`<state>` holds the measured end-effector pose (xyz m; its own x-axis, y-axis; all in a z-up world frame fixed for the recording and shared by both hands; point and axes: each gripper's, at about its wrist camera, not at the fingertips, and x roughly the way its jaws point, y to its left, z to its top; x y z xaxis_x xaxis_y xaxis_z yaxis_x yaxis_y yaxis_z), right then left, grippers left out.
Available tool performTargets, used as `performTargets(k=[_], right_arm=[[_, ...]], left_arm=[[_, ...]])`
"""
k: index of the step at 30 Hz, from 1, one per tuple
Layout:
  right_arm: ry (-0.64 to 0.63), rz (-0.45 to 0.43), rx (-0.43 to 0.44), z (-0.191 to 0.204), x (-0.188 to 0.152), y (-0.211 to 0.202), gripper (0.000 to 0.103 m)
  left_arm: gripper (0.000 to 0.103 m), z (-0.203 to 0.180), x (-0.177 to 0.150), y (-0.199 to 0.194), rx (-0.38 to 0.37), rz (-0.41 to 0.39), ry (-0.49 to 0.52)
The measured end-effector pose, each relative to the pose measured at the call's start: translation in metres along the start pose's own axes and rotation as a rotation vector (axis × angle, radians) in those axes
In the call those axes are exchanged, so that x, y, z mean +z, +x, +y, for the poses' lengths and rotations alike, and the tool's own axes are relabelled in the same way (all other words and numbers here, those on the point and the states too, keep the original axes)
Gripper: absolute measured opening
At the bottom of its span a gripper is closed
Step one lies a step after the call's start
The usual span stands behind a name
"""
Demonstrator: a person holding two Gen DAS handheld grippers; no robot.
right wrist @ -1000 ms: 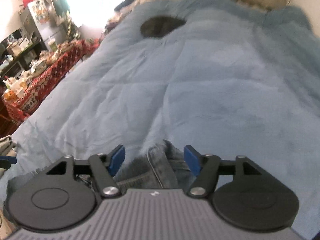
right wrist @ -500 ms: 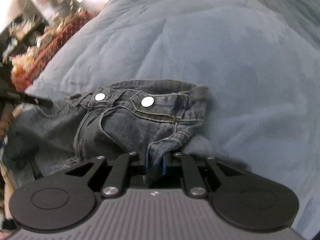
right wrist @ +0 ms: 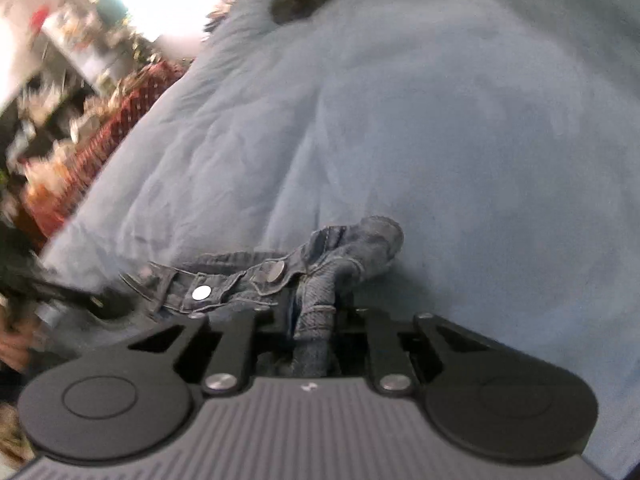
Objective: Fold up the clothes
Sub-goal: 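Pull the jacket flat across the duvet with both tools and release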
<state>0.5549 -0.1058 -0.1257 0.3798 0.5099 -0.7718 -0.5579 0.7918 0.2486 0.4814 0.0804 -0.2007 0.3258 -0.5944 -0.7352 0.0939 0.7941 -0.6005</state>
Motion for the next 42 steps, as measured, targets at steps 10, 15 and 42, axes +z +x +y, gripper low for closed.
performTargets(k=[10,15,42], right_arm=[[-0.198,-0.225,-0.111,0.037,0.098,-0.013,0.01],[-0.175,-0.194,-0.22,0.026,0.123,0.047,0.012],[-0.101,-0.212,-0.251,-0.002,-0.061,-0.098,0.1]], left_arm=[[0.014,-0.097,0.065,-0.072,0.31,-0.426,0.403],[0.02,-0.074,0.128,-0.012,0.431,-0.371,0.313],[0.071,-0.057,-0.065,-0.059,0.391,-0.309,0.23]])
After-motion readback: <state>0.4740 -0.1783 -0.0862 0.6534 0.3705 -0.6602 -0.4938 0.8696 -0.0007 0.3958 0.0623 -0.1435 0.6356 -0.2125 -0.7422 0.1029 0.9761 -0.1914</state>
